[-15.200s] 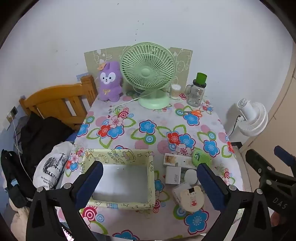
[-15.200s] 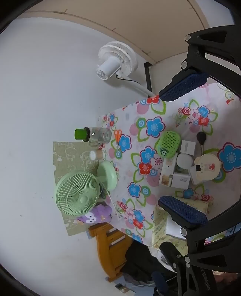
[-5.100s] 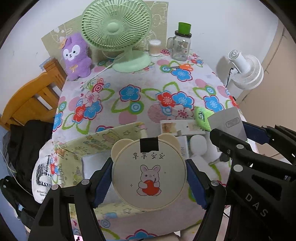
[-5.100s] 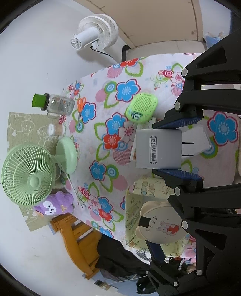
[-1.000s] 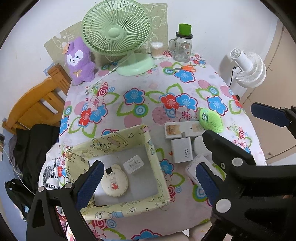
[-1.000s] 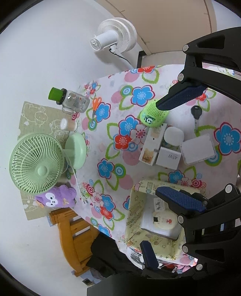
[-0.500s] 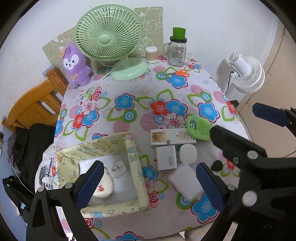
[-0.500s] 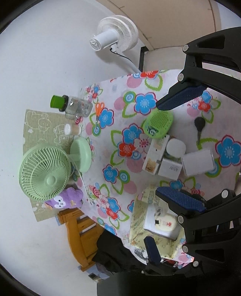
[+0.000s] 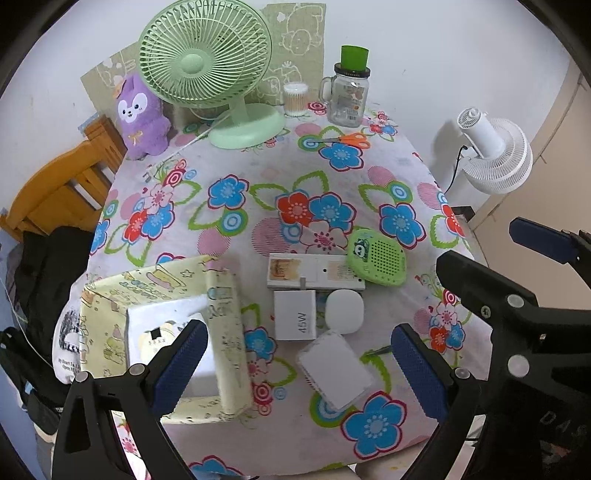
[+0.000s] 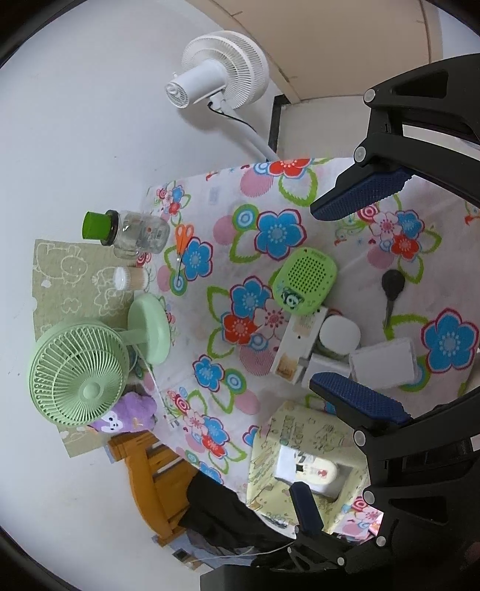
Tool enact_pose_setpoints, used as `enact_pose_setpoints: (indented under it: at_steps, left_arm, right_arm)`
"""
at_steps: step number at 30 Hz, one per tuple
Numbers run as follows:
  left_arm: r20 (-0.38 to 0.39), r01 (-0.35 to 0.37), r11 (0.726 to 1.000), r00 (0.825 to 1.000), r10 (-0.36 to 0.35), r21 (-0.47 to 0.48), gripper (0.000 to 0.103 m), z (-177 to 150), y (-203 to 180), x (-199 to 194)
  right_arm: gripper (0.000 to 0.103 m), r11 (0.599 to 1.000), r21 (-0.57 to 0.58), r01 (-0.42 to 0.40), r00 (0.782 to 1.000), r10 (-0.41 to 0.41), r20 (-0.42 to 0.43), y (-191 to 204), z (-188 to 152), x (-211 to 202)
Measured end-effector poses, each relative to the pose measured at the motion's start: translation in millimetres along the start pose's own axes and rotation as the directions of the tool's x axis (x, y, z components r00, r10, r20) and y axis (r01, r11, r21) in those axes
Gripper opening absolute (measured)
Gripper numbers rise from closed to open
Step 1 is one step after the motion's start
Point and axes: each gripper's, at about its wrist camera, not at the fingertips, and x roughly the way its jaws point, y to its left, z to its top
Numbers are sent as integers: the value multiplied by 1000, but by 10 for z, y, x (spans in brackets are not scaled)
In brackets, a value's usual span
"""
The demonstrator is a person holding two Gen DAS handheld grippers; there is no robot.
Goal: Organize rigid objects
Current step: 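Withdraw both grippers from the box back over the remaining items, then grasp the clear rectangular plastic case with the left gripper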
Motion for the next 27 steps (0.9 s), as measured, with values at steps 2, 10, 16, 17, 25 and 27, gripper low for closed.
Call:
enact_pose_setpoints:
  at_steps: [2,10,16,17,25,27]
  left_arm:
    - [-6,-2,1000,1000,2,-12,101,0,-47,32]
    - [-23,12,998,1000,-13,-66,101,-36,-195,231]
    - [-52,26,994,998,-32,-110,101,-119,-272,404]
    - [-60,23,993,998,-30,-112,101,-136,-281,440]
    - [-85,-2,992,996,-8,-126,101,-227,-303,674]
    - [-96,-1,991,995,-12,-133,101,-256,-304,732]
  right_arm:
    - [87,1000,-2,-3,1000,3,-1,-53,-6,21]
    - [87,999,-30,-16,1000,15,-21,-217,-96,153]
    - [86,998,-49,-28,999,26,-33,-304,-192,280]
    - [86,998,-54,-27,999,25,-33,-309,-207,297]
    - [86,995,-83,-53,996,47,-71,-320,-338,531]
    - [86,995,-83,-60,995,53,-82,-331,-364,597]
